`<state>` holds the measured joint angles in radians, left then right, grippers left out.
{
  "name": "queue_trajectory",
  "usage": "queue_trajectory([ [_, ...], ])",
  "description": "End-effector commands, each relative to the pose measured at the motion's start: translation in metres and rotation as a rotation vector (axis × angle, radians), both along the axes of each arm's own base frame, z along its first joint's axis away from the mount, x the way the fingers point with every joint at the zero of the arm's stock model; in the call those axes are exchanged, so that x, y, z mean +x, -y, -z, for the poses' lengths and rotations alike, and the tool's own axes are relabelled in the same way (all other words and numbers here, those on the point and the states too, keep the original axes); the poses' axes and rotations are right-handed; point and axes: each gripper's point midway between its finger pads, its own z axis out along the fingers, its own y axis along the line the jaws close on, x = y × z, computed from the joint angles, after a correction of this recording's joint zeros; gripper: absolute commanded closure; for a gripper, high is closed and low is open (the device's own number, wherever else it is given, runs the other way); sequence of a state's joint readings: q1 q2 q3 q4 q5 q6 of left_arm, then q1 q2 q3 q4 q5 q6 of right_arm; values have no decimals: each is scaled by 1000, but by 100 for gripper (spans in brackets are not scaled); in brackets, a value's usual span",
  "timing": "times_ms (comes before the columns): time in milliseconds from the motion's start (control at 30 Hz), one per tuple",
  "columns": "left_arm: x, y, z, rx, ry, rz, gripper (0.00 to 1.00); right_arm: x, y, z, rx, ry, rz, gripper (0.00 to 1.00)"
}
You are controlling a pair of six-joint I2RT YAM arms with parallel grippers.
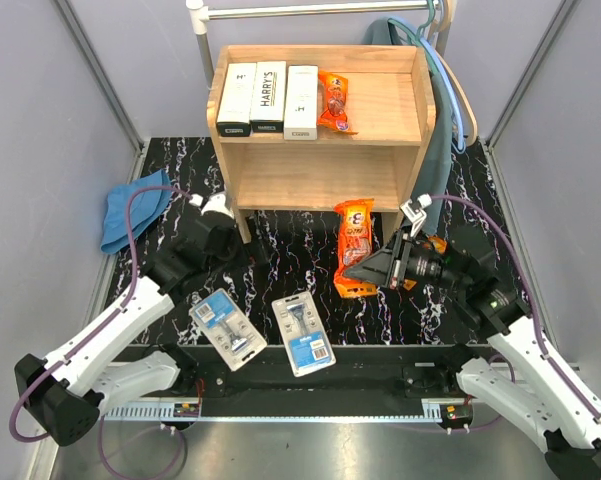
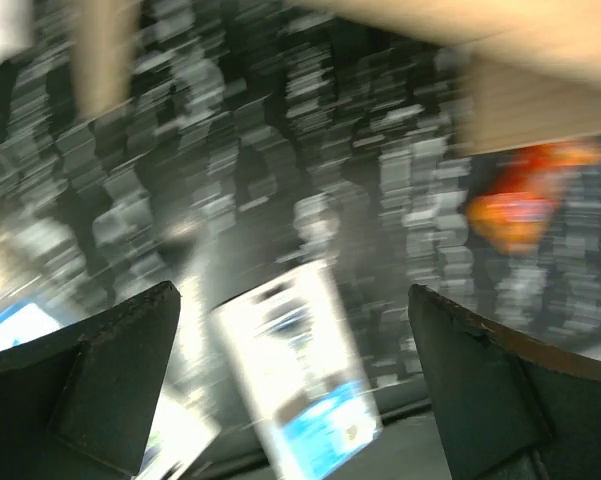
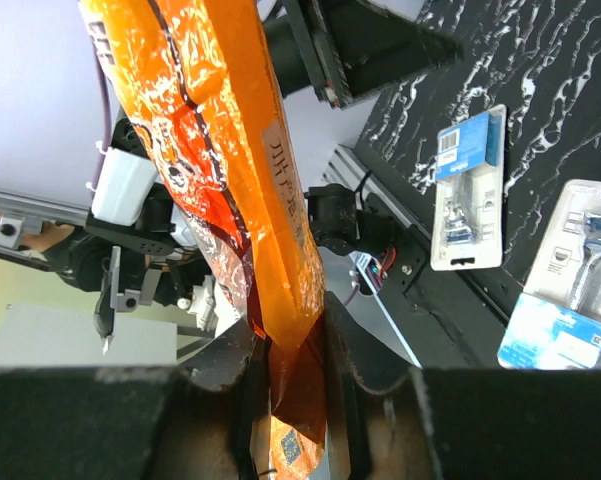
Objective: Place and organize the shaving razors onto the shelf
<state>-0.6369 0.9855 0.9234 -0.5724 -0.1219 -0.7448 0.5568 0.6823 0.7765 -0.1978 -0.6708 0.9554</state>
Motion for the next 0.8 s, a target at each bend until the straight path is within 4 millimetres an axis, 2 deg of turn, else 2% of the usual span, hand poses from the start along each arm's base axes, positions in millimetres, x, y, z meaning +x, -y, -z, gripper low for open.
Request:
queue_trajectory([
  [0, -20, -63, 28, 264, -95, -151, 1, 5, 1, -14, -66, 27, 11, 97],
  [67, -24, -63, 31, 257, -99, -149, 1, 6, 1, -24, -68, 35, 16, 97],
  [133, -27, -63, 40, 255, -117, -140, 1, 9, 1, -24, -88, 24, 25, 98],
  [167, -28, -62, 43, 259, -124, -134, 1, 8, 2, -32, -84, 34, 28, 98],
  [233, -31, -59, 52, 259, -146, -114, 1, 7, 2, -31, -108, 17, 17, 98],
  [267, -32, -58, 55, 261, -156, -106, 1, 7, 3, -39, -106, 31, 19, 98],
  [333, -35, -56, 63, 262, -175, -90, 1, 7, 4, -37, -134, 13, 19, 98],
  [367, -35, -56, 64, 261, -178, -85, 1, 6, 5, -45, -130, 27, 21, 99],
  [400, -37, -56, 68, 264, -186, -79, 1, 7, 5, -41, -152, 13, 22, 99],
  [467, -37, -54, 70, 259, -186, -73, 1, 6, 6, -51, -153, 27, 22, 99],
  [533, -40, -55, 74, 263, -194, -65, 1, 7, 6, -52, -171, 22, 21, 99],
  [567, -41, -55, 76, 262, -196, -61, 1, 7, 6, -61, -167, 40, 19, 99],
  [633, -42, -54, 78, 256, -199, -56, 1, 10, 6, -60, -200, 31, 20, 99],
  [667, -43, -53, 80, 254, -202, -52, 1, 10, 7, -73, -193, 58, 25, 99],
  [733, -44, -52, 82, 250, -209, -46, 1, 16, 8, -72, -234, 57, 38, 99],
  [767, -45, -52, 85, 251, -215, -43, 1, 17, 10, -87, -230, 91, 46, 99],
])
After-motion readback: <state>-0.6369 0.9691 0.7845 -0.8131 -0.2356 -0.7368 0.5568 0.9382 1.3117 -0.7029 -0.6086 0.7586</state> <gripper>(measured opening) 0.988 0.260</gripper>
